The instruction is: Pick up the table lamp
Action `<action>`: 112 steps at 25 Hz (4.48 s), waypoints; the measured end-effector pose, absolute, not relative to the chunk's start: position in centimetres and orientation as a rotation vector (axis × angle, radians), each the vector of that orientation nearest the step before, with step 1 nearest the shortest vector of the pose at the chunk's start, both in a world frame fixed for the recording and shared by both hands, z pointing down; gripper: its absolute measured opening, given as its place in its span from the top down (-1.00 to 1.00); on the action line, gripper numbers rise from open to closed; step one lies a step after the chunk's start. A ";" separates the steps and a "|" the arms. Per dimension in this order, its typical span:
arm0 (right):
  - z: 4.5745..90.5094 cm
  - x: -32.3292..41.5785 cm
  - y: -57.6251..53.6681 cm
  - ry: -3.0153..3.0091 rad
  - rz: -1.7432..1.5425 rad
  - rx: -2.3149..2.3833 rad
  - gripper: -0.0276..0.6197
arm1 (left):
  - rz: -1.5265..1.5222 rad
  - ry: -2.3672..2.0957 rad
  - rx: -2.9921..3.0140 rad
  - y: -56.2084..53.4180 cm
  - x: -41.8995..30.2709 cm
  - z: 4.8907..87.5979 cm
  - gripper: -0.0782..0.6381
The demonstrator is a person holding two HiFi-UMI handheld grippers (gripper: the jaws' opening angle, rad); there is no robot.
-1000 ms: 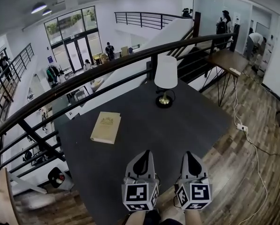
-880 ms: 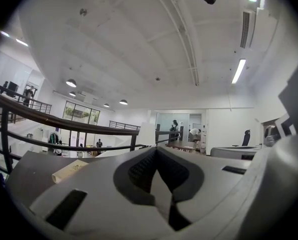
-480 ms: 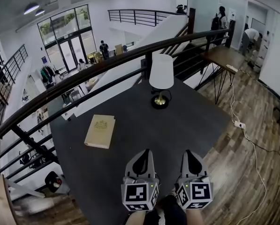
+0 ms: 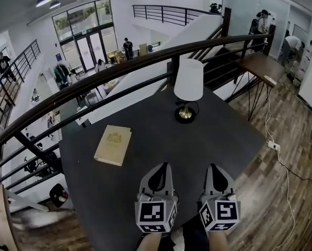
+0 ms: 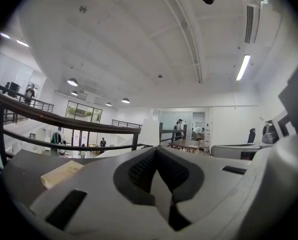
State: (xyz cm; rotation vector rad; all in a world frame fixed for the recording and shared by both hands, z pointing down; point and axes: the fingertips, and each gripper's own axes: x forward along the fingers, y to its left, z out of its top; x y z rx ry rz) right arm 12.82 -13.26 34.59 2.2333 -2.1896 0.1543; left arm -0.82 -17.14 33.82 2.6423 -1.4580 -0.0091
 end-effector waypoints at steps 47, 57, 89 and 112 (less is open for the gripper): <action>41.2 25.4 -40.4 -2.433 0.352 1.818 0.94 | 0.106 -1.707 2.350 -39.1 12.6 38.4 0.73; 42.4 24.7 -43.0 -2.470 0.341 1.744 0.94 | 0.079 -1.620 2.327 -41.6 13.1 40.1 0.73; 47.9 23.3 -50.5 -2.401 0.342 1.685 0.94 | -0.355 -1.130 2.173 -48.5 15.1 41.9 0.66; 50.8 23.2 -52.8 -2.419 0.372 1.627 0.80 | -0.676 -0.793 1.943 -49.7 15.7 42.4 0.22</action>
